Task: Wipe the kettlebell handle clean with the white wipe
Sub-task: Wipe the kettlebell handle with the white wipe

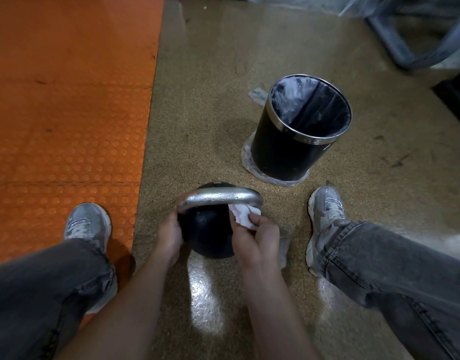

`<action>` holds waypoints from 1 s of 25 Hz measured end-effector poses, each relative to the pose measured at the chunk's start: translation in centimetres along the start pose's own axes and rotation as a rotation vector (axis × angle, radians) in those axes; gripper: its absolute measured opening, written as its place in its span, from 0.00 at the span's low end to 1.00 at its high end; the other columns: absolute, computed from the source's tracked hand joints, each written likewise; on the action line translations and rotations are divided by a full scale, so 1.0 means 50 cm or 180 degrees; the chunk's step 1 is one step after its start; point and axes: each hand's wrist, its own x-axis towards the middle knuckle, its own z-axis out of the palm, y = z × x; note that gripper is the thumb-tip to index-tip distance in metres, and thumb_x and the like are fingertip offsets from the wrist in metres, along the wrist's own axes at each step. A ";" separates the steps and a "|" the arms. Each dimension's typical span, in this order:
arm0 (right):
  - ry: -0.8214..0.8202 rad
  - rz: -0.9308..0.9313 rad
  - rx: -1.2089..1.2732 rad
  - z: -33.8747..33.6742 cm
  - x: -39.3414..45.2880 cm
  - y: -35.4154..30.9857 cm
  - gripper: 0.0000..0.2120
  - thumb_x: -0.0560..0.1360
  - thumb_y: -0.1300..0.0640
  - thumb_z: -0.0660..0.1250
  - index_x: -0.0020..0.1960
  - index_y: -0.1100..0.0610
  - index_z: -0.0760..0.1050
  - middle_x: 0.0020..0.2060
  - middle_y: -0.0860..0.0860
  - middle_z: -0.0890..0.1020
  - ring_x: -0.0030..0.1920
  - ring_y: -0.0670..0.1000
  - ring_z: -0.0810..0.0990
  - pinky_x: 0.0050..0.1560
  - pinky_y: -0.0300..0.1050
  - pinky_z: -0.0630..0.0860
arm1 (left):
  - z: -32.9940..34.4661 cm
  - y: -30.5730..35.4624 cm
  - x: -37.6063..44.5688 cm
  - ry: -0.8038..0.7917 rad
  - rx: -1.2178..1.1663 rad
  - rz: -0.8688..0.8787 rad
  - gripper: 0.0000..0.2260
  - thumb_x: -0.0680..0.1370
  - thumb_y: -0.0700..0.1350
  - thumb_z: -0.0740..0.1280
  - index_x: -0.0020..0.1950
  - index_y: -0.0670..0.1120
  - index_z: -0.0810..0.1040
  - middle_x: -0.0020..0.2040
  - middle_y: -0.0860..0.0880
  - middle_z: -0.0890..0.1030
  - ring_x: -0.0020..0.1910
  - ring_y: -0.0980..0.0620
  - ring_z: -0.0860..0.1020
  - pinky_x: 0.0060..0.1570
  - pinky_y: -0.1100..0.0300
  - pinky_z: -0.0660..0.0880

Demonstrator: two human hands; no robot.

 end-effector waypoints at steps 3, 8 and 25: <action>0.0239 -0.0695 -0.1698 0.023 0.007 -0.009 0.03 0.80 0.64 0.69 0.48 0.59 0.80 0.48 0.54 0.84 0.52 0.49 0.82 0.54 0.35 0.78 | 0.001 0.006 -0.001 -0.0075 -0.0211 -0.0014 0.16 0.84 0.54 0.56 0.50 0.49 0.81 0.50 0.45 0.84 0.52 0.47 0.81 0.49 0.53 0.77; 0.0196 -0.1421 -0.2763 -0.041 -0.005 0.012 0.04 0.77 0.59 0.70 0.45 0.57 0.82 0.37 0.48 0.84 0.39 0.50 0.83 0.48 0.50 0.83 | -0.004 -0.003 0.014 0.0095 -0.0104 -0.0019 0.19 0.81 0.59 0.60 0.47 0.48 0.84 0.49 0.43 0.85 0.50 0.46 0.82 0.51 0.50 0.77; 0.0164 -0.0884 -0.1256 -0.005 -0.004 0.011 0.06 0.80 0.64 0.70 0.48 0.54 0.80 0.44 0.46 0.83 0.45 0.41 0.81 0.49 0.31 0.76 | -0.010 -0.006 0.014 -0.0101 0.0004 0.0017 0.15 0.83 0.56 0.58 0.49 0.51 0.82 0.51 0.47 0.84 0.53 0.50 0.79 0.53 0.51 0.75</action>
